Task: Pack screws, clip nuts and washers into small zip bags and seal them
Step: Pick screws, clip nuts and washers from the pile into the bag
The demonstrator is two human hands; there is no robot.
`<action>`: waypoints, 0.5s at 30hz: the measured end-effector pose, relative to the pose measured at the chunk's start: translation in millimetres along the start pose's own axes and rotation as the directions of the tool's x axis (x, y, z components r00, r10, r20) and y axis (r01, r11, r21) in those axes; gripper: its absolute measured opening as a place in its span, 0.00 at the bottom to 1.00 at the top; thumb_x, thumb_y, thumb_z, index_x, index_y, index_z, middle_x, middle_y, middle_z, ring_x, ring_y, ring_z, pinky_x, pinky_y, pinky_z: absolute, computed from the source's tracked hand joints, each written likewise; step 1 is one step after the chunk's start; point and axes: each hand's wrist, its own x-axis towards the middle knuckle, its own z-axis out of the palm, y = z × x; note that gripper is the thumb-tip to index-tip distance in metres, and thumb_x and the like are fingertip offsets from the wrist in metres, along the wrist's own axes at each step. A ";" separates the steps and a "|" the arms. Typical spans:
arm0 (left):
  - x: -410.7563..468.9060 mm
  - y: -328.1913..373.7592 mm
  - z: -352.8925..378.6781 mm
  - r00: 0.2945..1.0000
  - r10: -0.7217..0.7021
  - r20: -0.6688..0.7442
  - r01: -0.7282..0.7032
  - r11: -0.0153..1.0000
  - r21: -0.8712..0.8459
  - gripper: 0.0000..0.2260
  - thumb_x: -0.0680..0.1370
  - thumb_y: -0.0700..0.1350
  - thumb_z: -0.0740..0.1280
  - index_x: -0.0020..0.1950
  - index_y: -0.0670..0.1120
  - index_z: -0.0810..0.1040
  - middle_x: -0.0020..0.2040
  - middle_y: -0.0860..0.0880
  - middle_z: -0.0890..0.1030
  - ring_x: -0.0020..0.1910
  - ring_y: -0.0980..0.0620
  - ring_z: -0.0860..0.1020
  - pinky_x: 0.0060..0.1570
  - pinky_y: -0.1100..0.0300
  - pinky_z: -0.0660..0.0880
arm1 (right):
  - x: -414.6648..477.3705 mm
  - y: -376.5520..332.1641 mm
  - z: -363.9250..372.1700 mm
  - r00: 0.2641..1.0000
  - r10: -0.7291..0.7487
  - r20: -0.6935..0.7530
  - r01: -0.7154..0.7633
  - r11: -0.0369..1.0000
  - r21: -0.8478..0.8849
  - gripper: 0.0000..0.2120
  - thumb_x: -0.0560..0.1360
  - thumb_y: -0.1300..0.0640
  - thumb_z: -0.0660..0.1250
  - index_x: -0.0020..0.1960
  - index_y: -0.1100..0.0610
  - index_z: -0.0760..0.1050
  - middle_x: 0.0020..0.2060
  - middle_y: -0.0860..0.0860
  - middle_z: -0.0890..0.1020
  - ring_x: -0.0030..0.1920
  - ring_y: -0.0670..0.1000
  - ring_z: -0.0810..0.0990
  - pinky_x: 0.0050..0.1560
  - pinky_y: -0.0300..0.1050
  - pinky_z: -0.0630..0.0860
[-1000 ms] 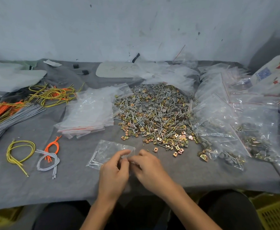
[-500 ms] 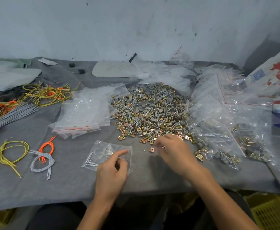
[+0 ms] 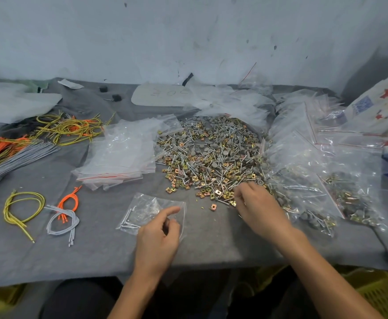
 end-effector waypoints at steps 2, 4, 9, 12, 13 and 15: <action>-0.1 0.1 -0.1 1.000 0.003 0.000 -0.003 1.000 -0.004 0.15 0.78 0.37 0.67 0.59 0.54 0.83 0.30 0.59 0.75 0.27 0.57 0.72 0.28 0.68 0.65 | -1.4 -5.4 -6.6 0.996 0.022 -0.082 -0.017 0.998 0.065 0.04 0.82 0.57 0.60 0.48 0.52 0.70 0.45 0.46 0.74 0.48 0.50 0.71 0.48 0.45 0.68; -0.2 0.9 0.3 1.000 0.007 -0.003 -0.007 1.000 -0.010 0.15 0.78 0.37 0.67 0.59 0.53 0.83 0.29 0.59 0.75 0.27 0.58 0.72 0.28 0.69 0.65 | -5.1 -16.2 -11.8 0.991 0.065 -0.116 -0.041 0.978 0.203 0.04 0.81 0.57 0.63 0.48 0.51 0.71 0.44 0.44 0.75 0.45 0.47 0.73 0.45 0.41 0.68; -1.1 0.5 0.1 1.000 0.023 -0.022 -0.023 1.000 0.000 0.13 0.78 0.40 0.66 0.59 0.54 0.83 0.30 0.57 0.75 0.27 0.57 0.73 0.29 0.68 0.66 | -20.8 -68.0 -0.1 0.991 0.119 0.059 -0.130 0.763 0.633 0.04 0.76 0.57 0.69 0.44 0.51 0.75 0.36 0.46 0.80 0.35 0.41 0.75 0.37 0.36 0.71; -1.2 1.9 -0.7 0.999 0.031 -0.031 -0.031 0.999 -0.016 0.14 0.76 0.45 0.64 0.59 0.54 0.83 0.31 0.56 0.76 0.28 0.56 0.74 0.30 0.68 0.67 | -23.7 -92.0 14.5 0.988 0.132 0.078 -0.147 0.671 0.727 0.03 0.72 0.60 0.70 0.42 0.54 0.77 0.34 0.49 0.80 0.34 0.43 0.75 0.37 0.42 0.72; -1.4 2.2 -0.9 0.999 0.034 -0.029 -0.034 0.999 -0.021 0.14 0.76 0.45 0.64 0.59 0.54 0.83 0.31 0.57 0.76 0.28 0.56 0.74 0.30 0.69 0.68 | -23.7 -97.7 19.1 0.987 0.139 0.075 -0.149 0.652 0.744 0.03 0.72 0.60 0.70 0.41 0.53 0.77 0.34 0.49 0.81 0.34 0.44 0.76 0.38 0.44 0.73; -1.6 1.4 -1.5 0.999 0.042 -0.019 -0.042 0.999 -0.008 0.13 0.77 0.41 0.66 0.59 0.54 0.83 0.32 0.58 0.77 0.30 0.58 0.75 0.31 0.70 0.68 | -23.2 -107.2 28.5 0.987 0.149 0.057 -0.141 0.644 0.752 0.04 0.72 0.60 0.71 0.41 0.53 0.77 0.34 0.48 0.82 0.36 0.43 0.78 0.42 0.46 0.75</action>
